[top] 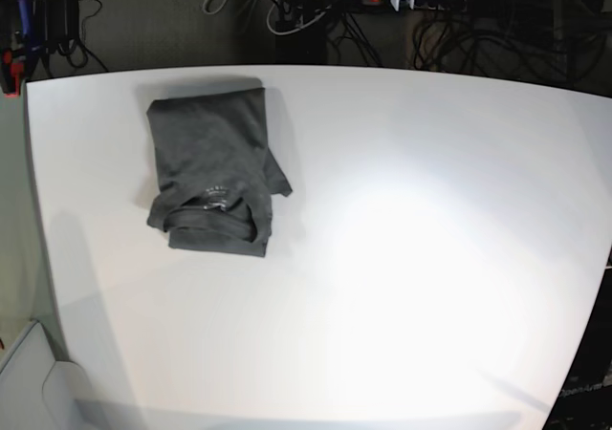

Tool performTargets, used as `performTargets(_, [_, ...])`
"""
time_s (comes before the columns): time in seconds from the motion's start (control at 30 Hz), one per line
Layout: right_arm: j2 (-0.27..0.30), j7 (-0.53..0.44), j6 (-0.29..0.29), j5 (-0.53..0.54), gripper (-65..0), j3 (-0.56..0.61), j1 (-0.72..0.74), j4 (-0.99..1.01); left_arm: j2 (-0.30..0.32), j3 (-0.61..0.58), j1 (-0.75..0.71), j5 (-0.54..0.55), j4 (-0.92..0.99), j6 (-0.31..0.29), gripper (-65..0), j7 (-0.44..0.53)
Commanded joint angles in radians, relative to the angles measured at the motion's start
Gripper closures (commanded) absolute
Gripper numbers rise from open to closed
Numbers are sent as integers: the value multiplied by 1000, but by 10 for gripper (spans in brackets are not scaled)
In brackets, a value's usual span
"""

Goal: Layout the t-shirt on the table in an organized manner, then fold the t-shirt properly

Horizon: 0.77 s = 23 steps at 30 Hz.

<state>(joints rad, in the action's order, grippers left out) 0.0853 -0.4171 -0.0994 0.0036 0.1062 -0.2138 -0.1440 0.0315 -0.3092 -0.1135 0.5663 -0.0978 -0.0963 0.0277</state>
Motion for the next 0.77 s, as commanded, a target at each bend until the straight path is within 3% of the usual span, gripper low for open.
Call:
performTargets(0.0, [11, -16, -15, 3, 0, -3, 6, 2, 0, 0, -5, 1, 0, -7, -4, 2])
performTargets(0.23, [20, -18, -27, 3, 0, -6, 27, 19, 3, 57, 7, 2, 0, 2, -4, 11])
performTargets(0.4, [21, -21, -119, 2, 0, 16, 34, 19, 0, 72, 8, -7, 30, 148, -4, 114])
performTargets(0.73, [32, -19, -127, 5, 0, 49, 53, 20, 0, 72, 13, -9, 39, 148, -4, 111])
